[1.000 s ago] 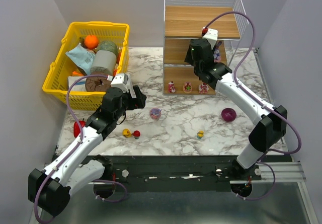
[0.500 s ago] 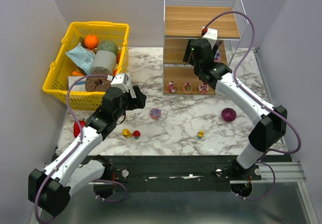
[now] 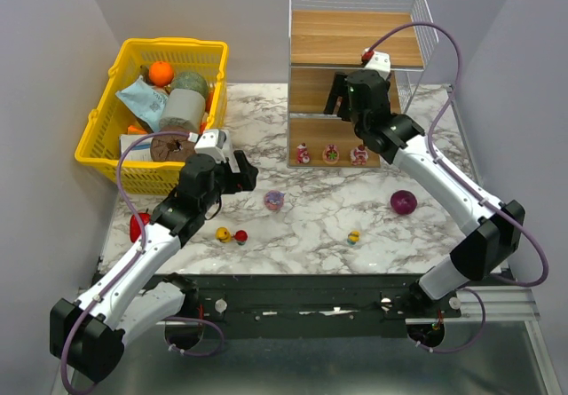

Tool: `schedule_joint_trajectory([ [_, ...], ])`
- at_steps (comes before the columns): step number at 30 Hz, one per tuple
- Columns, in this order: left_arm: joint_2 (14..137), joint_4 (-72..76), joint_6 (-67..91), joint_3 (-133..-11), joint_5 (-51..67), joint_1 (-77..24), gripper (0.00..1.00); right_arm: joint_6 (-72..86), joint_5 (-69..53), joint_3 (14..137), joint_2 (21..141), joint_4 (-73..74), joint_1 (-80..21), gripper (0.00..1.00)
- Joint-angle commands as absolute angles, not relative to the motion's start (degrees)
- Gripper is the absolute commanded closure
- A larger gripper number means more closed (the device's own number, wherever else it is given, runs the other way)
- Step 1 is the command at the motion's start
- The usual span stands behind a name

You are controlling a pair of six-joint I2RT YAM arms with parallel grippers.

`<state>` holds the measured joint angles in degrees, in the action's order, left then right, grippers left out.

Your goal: Place and organize the plastic toys onto the shelf

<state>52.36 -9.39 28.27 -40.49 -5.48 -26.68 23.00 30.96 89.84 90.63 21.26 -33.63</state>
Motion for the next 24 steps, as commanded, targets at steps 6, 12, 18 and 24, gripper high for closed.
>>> schedule_joint_trajectory([
  [6,50.37,-9.49,28.12,-39.2,-7.65,-25.31,0.01,22.06,29.18,85.34,84.56,26.1,-33.31,0.12],
  [12,48.43,-7.56,28.3,-37.53,-8.35,-25.31,0.01,18.99,20.95,82.89,79.11,28.48,-33.4,0.12],
  [18,47.38,-7.38,28.3,-37.35,-9.23,-25.31,0.01,17.41,14.87,72.28,72.17,23.04,-37.43,0.12],
  [24,46.32,-7.12,28.3,-36.92,-9.84,-25.31,0.01,18.53,14.5,62.68,71.19,14.95,-47.43,0.12],
])
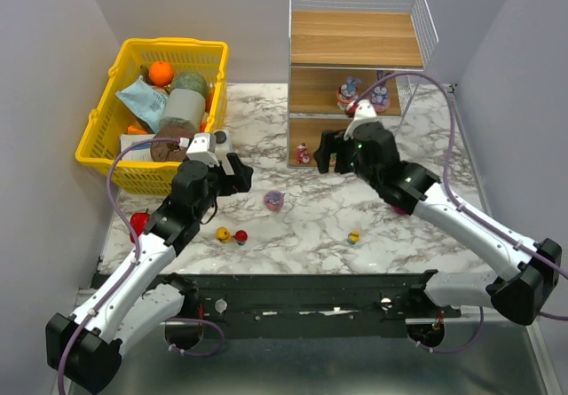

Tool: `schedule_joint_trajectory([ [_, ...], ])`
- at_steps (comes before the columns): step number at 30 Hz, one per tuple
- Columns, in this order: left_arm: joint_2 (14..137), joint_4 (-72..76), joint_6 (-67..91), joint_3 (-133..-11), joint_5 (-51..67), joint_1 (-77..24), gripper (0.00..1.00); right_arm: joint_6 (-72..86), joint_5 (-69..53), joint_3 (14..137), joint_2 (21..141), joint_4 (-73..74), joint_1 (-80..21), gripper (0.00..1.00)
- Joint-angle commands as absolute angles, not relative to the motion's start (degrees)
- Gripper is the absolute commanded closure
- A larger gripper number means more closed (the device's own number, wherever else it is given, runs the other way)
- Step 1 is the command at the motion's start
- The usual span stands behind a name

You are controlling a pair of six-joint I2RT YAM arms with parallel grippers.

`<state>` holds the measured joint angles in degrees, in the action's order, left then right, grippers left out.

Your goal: Place and organize the plastic toys onto the shelf

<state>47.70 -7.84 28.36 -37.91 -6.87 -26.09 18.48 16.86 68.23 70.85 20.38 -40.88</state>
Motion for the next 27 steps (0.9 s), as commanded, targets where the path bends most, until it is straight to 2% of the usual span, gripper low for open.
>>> schedule_joint_trajectory([
  [1,46.06,-7.12,28.3,-37.0,-10.1,-25.31,0.01,19.41,17.03,60.4,71.71,12.51,-49.2,0.12],
  [10,43.07,-13.52,27.78,-39.64,-10.55,-25.31,0.01,34.88,29.16,58.8,83.4,10.02,-62.74,0.11],
  [20,34.99,-23.03,29.18,-41.22,-8.18,-25.22,0.01,43.5,36.38,58.09,98.43,2.46,-68.11,0.0],
  [27,33.14,-27.07,31.99,-40.7,-5.98,-25.31,0.01,44.73,42.88,55.37,107.92,-9.31,-69.52,0.0],
])
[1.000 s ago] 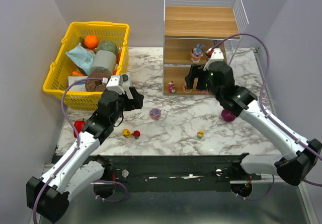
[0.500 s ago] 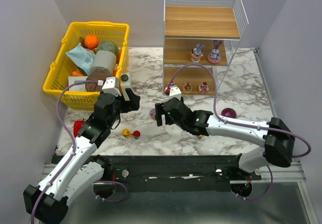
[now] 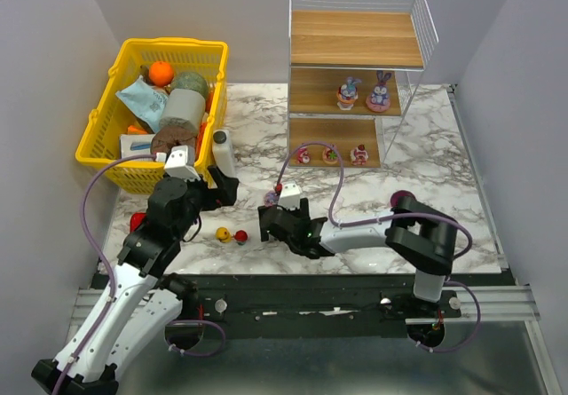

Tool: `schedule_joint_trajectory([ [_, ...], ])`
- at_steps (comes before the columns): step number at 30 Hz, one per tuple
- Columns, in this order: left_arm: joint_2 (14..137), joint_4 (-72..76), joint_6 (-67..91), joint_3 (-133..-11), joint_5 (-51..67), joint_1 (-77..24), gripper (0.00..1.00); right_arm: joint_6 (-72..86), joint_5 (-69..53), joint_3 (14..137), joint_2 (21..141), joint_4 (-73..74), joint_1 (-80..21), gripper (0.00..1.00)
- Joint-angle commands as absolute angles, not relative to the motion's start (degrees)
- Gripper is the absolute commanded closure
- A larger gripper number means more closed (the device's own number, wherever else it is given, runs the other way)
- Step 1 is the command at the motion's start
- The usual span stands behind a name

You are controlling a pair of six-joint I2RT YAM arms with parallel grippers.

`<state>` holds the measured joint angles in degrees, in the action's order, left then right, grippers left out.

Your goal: Place and organize the plastic toys onto the shelf

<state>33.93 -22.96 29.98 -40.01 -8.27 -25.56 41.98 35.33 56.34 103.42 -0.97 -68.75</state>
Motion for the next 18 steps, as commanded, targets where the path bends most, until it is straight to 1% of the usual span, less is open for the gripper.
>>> schedule_joint_trajectory([
  [1,33.05,-27.51,33.38,-40.17,-6.06,-25.31,0.01,44.82,44.72,55.89,109.15,-9.14,-69.52,0.0],
  [4,31.91,-27.95,34.97,-37.88,-5.45,-25.31,0.01,45.53,48.41,57.13,112.4,-8.88,-69.52,0.01],
  [10,30.06,-31.11,34.89,-38.23,-5.45,-25.31,0.01,44.47,51.67,60.29,118.64,-8.7,-69.52,0.03],
  [18,23.04,-33.75,36.91,-36.92,-7.82,-25.31,0.01,48.68,52.73,66.79,126.03,-5.19,-69.43,0.05],
])
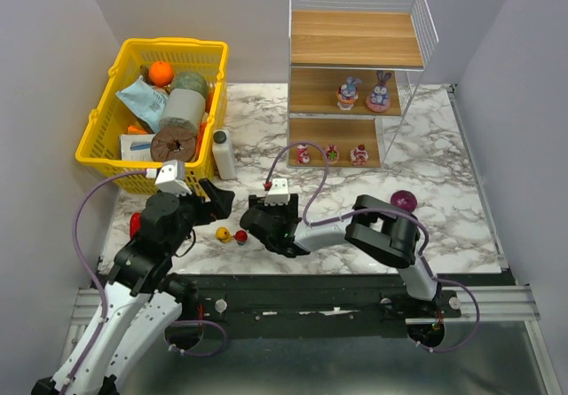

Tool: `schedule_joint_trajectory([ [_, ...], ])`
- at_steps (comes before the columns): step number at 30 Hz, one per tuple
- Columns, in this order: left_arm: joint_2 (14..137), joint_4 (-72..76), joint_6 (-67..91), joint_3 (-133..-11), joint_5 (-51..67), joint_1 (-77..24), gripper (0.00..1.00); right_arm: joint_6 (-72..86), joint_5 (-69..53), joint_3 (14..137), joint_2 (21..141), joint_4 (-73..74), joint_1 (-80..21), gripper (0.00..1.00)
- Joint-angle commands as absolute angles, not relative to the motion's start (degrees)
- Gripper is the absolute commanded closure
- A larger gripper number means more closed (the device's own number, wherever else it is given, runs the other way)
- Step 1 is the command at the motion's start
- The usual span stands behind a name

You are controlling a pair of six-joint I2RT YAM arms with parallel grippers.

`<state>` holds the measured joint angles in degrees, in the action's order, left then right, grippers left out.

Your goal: Place and organize the plastic toys onto the shelf

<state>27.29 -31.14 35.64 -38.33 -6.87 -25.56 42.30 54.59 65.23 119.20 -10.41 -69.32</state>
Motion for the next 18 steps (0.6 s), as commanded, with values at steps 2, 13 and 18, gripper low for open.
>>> schedule_joint_trajectory([
  [2,21.54,-33.49,36.83,-36.65,-7.91,-25.49,0.01,49.83,52.73,69.07,127.87,-3.34,-69.43,0.06],
  [13,21.71,-32.26,35.42,-36.21,-5.19,-25.49,0.01,62.14,53.17,72.68,130.25,7.82,-67.85,0.18],
  [18,20.66,-31.9,35.42,-35.95,-5.45,-25.49,0.01,62.84,53.44,72.51,129.99,8.7,-67.76,0.39],
])
